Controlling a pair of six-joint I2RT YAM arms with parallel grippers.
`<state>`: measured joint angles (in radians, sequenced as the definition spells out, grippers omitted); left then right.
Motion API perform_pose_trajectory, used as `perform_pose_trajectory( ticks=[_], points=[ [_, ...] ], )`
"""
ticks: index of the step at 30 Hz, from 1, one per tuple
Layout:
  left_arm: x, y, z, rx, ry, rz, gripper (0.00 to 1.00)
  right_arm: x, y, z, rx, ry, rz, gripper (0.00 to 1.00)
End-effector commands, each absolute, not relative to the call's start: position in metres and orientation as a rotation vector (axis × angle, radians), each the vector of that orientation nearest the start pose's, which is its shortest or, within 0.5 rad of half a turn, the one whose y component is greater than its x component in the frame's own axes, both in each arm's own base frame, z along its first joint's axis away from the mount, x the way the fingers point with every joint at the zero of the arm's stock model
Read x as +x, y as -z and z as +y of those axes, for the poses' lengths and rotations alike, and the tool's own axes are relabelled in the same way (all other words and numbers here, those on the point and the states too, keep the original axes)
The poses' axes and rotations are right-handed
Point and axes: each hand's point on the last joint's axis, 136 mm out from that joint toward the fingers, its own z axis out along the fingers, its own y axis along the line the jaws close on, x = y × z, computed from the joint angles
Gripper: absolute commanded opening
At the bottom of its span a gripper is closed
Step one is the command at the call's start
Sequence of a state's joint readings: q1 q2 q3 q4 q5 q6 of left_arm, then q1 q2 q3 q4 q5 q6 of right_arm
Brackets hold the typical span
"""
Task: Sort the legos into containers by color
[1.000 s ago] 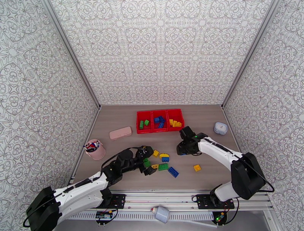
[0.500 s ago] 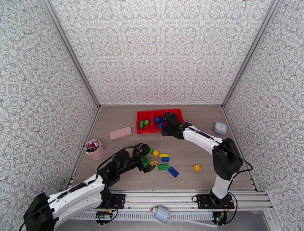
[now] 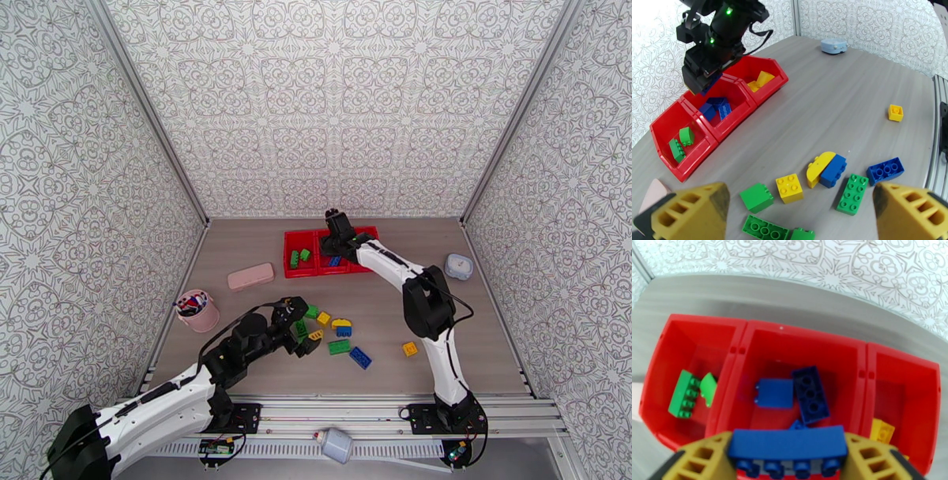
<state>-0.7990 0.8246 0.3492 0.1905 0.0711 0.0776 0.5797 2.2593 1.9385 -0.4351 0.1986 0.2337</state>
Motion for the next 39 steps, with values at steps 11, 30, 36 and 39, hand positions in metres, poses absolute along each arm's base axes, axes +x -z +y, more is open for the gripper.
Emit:
perform_pose_trajectory(
  ticks=[11, 30, 36, 39],
  points=[
    [0.239, -0.165, -0.208, 0.600, 0.463, 1.862, 1.00, 0.546, -0.149, 0.309, -0.357, -0.162, 2.282, 0.82],
    [0.259, -0.131, -0.136, -0.294, 0.142, 2.350, 1.00, 0.432, -0.201, 0.262, -0.395, -0.332, 2.212, 1.00],
    [0.255, -0.111, -0.145, -0.389, 0.088, 2.500, 1.00, 0.404, -0.191, 0.242, -0.388, -0.318, 2.239, 1.00],
    [0.252, -0.101, -0.155, -0.393, 0.072, 2.588, 1.00, 0.396, -0.186, 0.236, -0.379, -0.314, 2.250, 1.00]
  ],
)
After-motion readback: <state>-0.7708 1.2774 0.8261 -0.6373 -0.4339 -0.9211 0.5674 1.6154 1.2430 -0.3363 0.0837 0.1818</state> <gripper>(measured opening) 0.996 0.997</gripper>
